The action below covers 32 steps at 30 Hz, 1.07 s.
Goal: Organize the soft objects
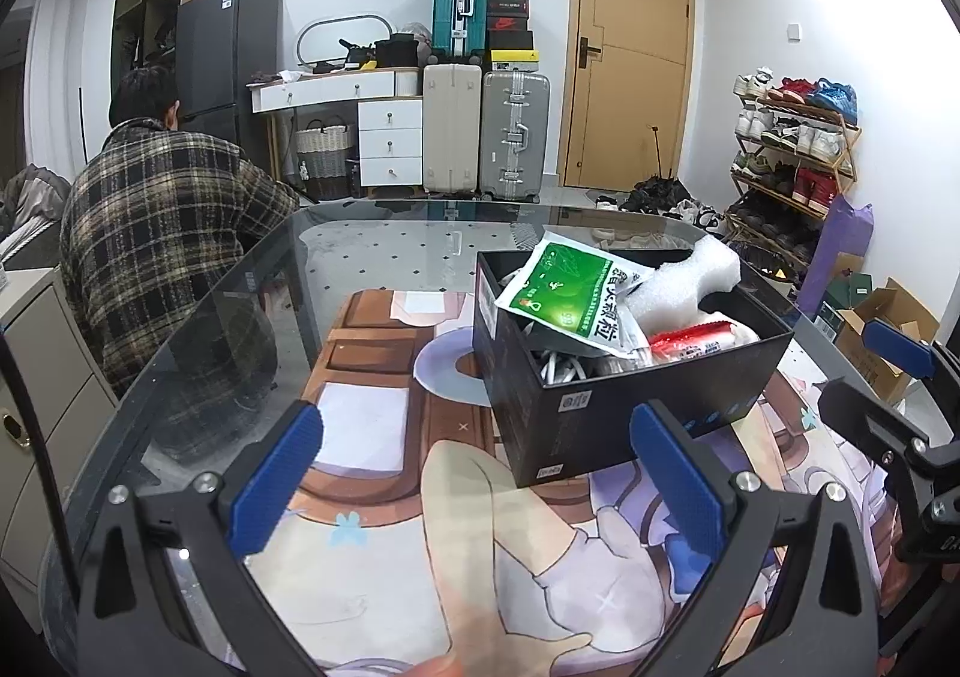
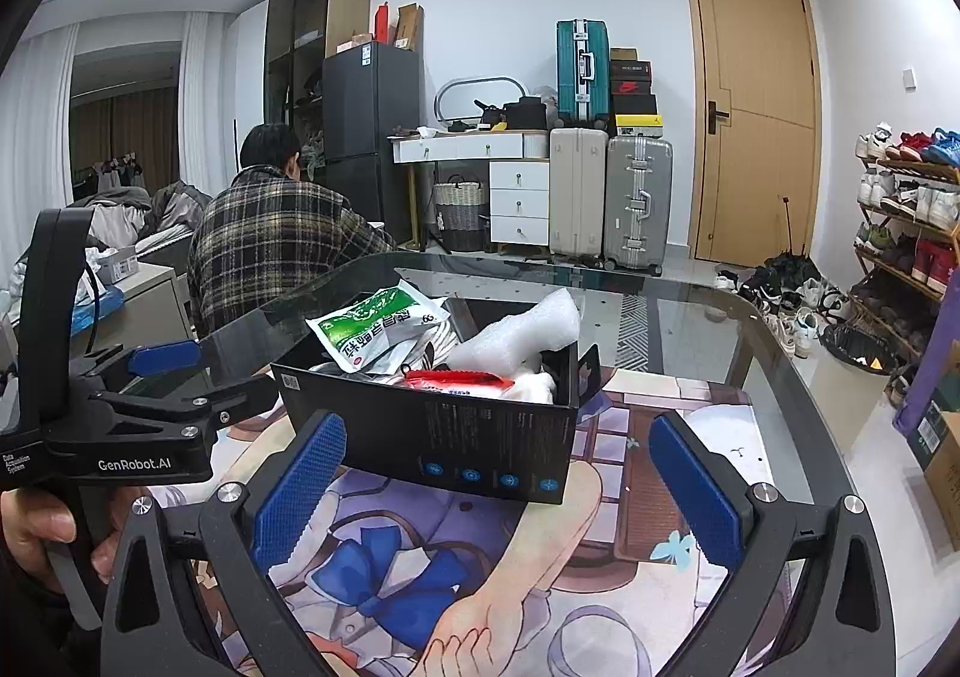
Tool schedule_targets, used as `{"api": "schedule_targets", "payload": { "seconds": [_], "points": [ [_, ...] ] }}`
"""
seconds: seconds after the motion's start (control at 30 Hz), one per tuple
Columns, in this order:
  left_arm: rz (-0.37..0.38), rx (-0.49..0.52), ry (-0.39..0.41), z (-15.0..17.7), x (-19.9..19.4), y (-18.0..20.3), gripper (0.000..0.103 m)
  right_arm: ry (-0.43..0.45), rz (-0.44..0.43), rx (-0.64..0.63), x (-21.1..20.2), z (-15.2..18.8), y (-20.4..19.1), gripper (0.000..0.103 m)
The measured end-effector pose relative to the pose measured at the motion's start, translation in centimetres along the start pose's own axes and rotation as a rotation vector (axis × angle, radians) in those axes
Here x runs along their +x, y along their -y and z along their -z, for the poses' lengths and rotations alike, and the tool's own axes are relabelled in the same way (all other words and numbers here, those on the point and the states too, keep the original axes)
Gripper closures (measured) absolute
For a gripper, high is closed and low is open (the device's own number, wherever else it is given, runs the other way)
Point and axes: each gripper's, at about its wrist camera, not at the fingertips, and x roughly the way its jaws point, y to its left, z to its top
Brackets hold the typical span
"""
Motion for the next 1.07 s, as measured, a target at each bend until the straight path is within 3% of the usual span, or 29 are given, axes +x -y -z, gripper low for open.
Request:
{"api": "schedule_targets", "payload": {
  "seconds": [1.07],
  "points": [
    [-0.013, -0.002, 0.035, 0.0, -0.87, 0.46, 0.0, 0.005, -0.001, 0.004, -0.12, -0.1, -0.03, 0.0]
  ]
}}
